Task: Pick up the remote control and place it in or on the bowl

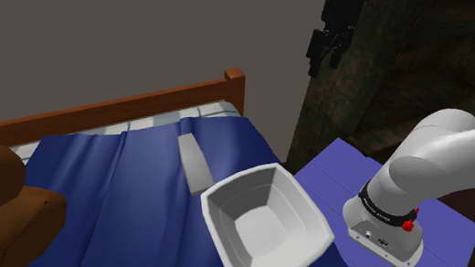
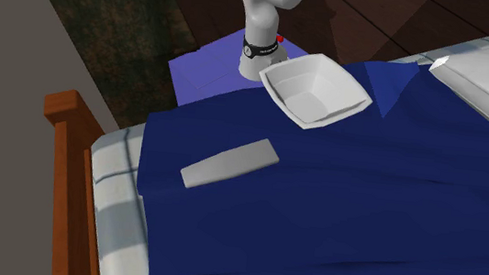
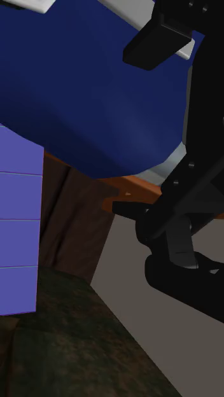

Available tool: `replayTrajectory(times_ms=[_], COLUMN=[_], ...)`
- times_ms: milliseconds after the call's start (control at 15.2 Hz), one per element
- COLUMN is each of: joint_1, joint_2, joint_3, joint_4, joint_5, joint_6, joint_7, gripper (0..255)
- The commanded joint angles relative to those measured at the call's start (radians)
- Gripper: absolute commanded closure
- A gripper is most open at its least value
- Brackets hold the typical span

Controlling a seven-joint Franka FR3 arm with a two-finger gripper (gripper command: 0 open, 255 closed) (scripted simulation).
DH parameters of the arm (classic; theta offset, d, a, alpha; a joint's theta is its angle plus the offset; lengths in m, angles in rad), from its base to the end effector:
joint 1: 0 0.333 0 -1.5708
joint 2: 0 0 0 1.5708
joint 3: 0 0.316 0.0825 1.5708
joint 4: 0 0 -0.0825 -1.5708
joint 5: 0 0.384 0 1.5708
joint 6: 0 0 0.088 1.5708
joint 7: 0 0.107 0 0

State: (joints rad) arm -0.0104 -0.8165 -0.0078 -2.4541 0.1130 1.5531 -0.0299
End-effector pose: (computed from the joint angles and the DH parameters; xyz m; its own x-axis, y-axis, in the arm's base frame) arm 0.2937 0.0064 0.5529 0.9966 0.0165 -0.0807 0.0066 -0.9927 -0.1206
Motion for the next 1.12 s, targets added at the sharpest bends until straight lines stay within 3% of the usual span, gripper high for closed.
replayTrajectory(times_ms=[0,528,1056], joint_1=[0.0,0.041,0.048], joint_2=[0.0,0.085,0.292], joint_3=[0.0,0.207,0.417], joint_4=[0.0,-0.06,-0.016], joint_5=[0.0,0.122,0.176], joint_6=[0.0,0.192,0.401], joint_7=[0.0,0.24,0.484], gripper=[0,0,0])
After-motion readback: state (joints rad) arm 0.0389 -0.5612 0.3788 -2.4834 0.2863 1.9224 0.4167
